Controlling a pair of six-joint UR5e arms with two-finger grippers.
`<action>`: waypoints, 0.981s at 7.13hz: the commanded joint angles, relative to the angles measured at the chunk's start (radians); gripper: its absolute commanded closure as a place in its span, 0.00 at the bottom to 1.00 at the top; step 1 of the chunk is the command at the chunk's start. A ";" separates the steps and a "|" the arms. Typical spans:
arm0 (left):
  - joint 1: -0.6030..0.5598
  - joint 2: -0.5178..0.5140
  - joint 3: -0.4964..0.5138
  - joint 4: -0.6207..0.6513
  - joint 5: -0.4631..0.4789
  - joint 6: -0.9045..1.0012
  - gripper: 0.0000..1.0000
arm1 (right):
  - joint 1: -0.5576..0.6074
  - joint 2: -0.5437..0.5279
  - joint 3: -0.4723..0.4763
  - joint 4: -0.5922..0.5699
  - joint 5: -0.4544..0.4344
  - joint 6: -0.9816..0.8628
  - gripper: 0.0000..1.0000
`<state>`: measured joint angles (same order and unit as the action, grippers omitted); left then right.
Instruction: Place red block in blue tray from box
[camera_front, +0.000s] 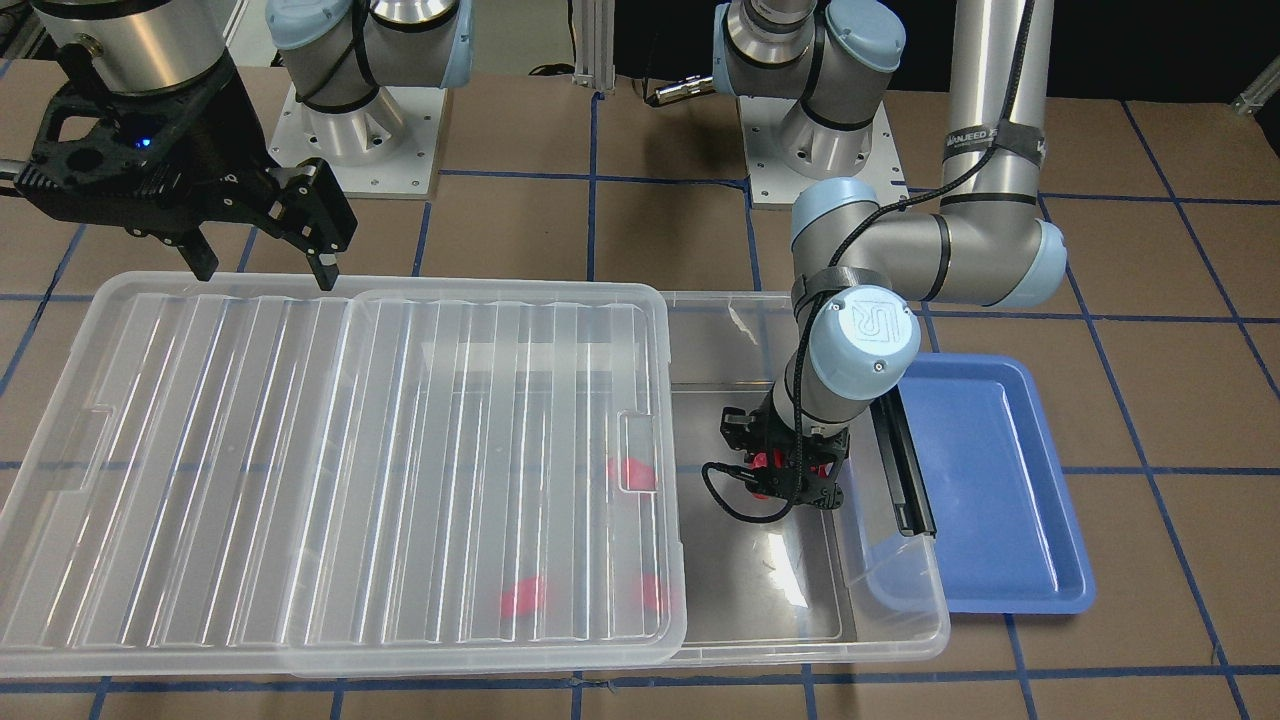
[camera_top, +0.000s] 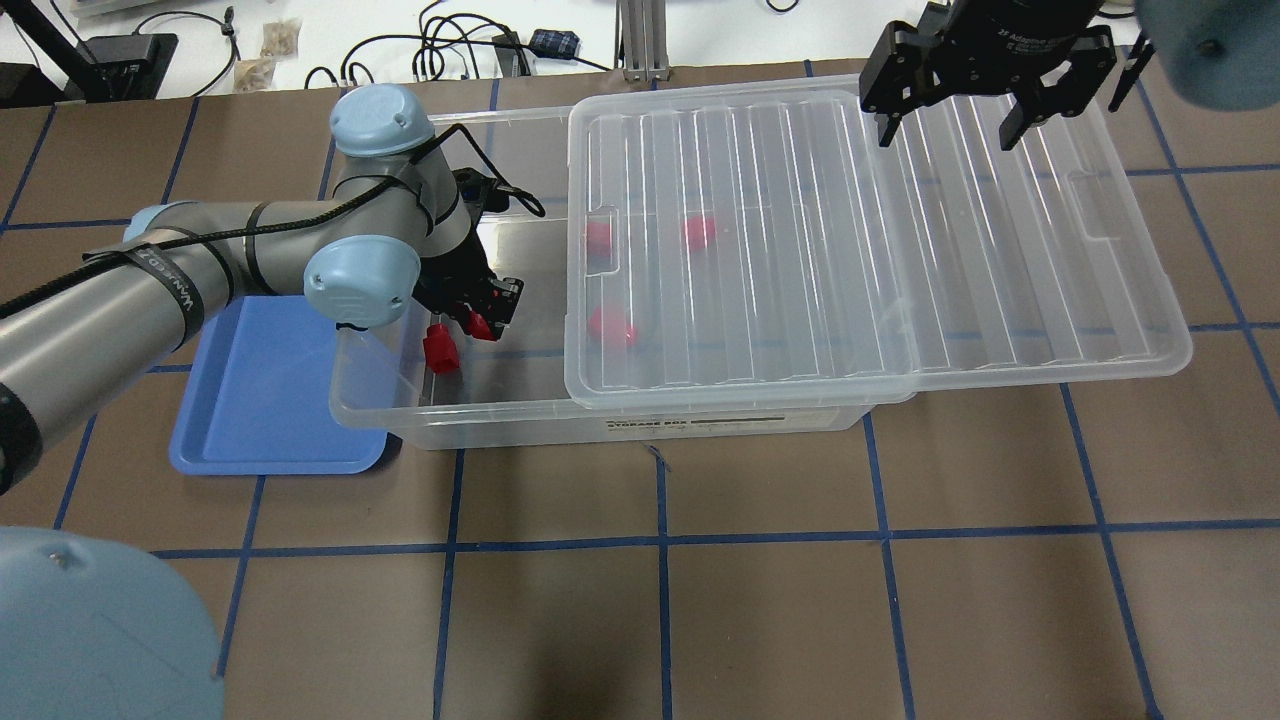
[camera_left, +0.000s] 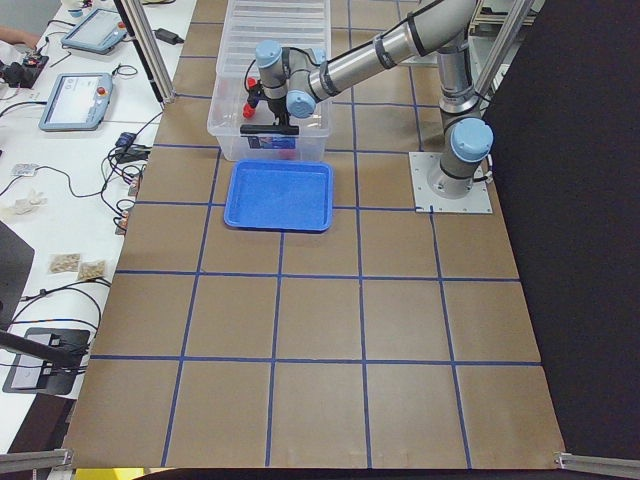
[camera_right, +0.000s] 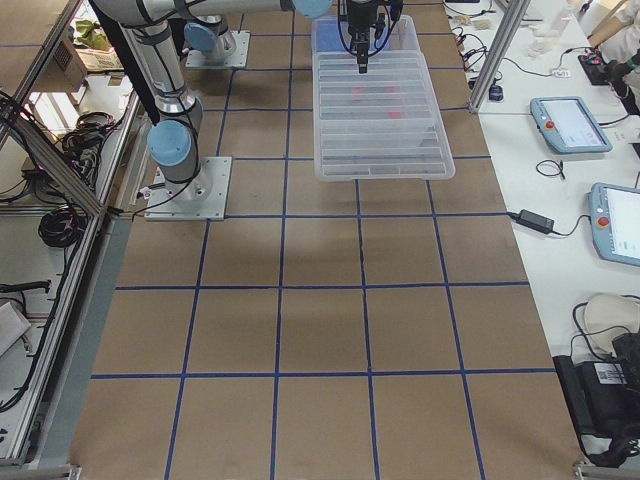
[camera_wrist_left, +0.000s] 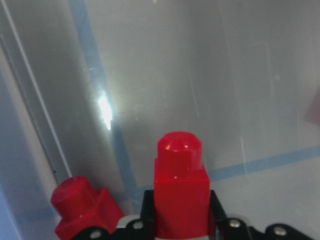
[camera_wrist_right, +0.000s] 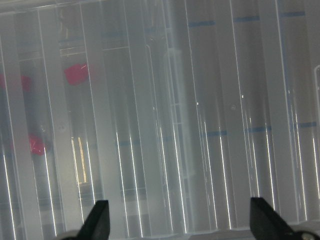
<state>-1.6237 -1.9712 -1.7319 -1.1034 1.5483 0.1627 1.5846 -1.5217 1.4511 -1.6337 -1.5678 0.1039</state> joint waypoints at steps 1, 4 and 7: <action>0.002 0.066 0.149 -0.236 0.004 0.000 1.00 | 0.000 0.000 0.000 0.000 0.000 -0.001 0.00; 0.091 0.126 0.352 -0.469 0.041 0.000 1.00 | 0.000 0.000 0.002 -0.002 0.000 -0.003 0.00; 0.325 0.108 0.339 -0.469 0.041 0.082 1.00 | 0.000 0.000 0.005 -0.002 0.000 -0.009 0.00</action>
<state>-1.3792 -1.8515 -1.3846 -1.5697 1.5870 0.1934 1.5846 -1.5216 1.4544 -1.6352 -1.5677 0.0972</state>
